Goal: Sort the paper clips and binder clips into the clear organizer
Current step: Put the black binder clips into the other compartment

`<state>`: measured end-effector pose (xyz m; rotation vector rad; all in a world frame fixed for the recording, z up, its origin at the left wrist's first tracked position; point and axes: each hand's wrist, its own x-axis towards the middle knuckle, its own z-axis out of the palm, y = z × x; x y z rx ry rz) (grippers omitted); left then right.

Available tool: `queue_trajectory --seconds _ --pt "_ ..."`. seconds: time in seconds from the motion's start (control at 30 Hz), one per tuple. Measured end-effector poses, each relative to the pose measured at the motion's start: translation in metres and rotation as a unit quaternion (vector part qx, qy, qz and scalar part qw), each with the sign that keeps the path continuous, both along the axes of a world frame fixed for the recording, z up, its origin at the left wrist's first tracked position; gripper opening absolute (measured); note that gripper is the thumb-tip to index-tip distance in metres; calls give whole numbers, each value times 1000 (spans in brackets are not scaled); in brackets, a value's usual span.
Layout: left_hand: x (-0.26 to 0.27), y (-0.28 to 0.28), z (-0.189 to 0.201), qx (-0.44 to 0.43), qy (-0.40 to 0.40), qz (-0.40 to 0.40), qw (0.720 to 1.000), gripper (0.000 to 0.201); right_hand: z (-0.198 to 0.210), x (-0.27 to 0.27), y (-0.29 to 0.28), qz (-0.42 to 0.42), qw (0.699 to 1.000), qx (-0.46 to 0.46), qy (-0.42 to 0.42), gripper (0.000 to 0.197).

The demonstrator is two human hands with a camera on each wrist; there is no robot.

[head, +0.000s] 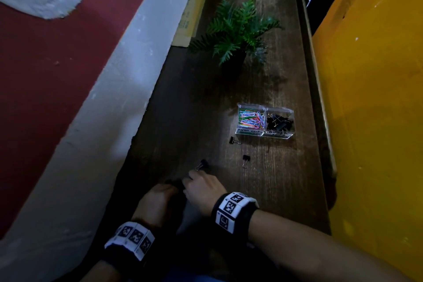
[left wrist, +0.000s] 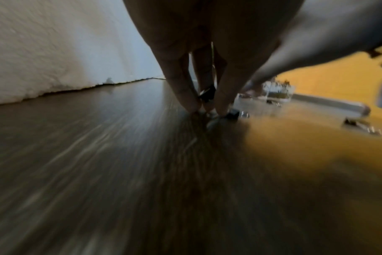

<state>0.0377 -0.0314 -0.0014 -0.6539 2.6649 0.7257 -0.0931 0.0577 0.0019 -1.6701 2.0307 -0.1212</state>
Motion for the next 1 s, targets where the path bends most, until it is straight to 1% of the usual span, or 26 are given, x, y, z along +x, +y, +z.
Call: queue_trajectory --seconds 0.2,0.37,0.43,0.5,0.53,0.57,0.63,0.7,0.77,0.8,0.83,0.9,1.0 --pt "2 0 -8 2 -18 -1 1000 50 -7 8 -11 20 999 30 12 30" --pt "2 -3 -12 3 9 -2 1000 43 -6 4 -9 12 998 59 18 29" --pt "2 -4 -13 14 19 7 1000 40 -5 -1 -8 -10 997 73 9 29" --pt "0 -4 -13 29 55 38 997 30 -2 -10 -2 -46 996 77 -4 28" --pt "0 -4 -14 31 81 56 995 24 -1 -17 2 -69 996 64 -8 27" --pt "0 -4 -16 31 100 70 992 22 1 -26 7 -96 994 42 -13 27" --pt "0 -4 -21 31 112 88 989 22 7 -50 18 -167 985 -25 -25 21" --pt "-3 -4 -23 36 124 113 985 23 21 -82 27 -240 966 -98 -18 17" --pt "-8 -2 -22 50 139 129 981 24 39 -120 34 -314 934 -172 1 12" --pt "-13 0 -21 57 147 134 978 24 48 -139 38 -348 917 -194 10 10" --pt "-19 1 -18 64 154 139 976 23 55 -158 42 -376 905 -198 23 10" --pt "-40 4 -9 70 180 133 972 21 59 -192 51 -417 890 -180 51 10" --pt "-94 7 12 63 222 79 970 18 50 -219 62 -441 885 -134 63 10"
